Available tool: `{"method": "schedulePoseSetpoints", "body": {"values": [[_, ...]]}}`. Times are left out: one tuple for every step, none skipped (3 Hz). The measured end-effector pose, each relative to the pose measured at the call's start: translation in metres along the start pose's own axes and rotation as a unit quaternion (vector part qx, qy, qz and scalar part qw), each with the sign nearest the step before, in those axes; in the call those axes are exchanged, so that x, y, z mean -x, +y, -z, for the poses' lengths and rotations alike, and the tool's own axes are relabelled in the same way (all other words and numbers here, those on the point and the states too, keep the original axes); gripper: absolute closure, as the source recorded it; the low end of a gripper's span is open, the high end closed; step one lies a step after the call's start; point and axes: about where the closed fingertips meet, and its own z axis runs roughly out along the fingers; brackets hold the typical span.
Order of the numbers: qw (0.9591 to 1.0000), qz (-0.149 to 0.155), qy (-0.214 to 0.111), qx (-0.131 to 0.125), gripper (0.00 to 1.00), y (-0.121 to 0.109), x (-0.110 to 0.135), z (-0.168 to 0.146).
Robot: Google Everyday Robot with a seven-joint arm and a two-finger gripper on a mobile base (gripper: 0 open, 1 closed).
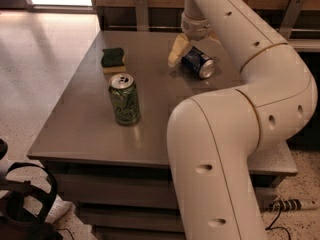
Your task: Place pepsi can upright
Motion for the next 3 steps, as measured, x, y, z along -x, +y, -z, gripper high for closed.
{"method": "schedulePoseSetpoints", "body": {"values": [[0.9997,-0.017,0.007,-0.012,0.19,-0.008,0.001,-0.005],[0.9997,-0.015,-0.009,-0.015,0.41,-0.009,0.011,-0.009],[0.9996,-0.015,-0.019,-0.017,0.64,-0.010,0.017,-0.013]]}}
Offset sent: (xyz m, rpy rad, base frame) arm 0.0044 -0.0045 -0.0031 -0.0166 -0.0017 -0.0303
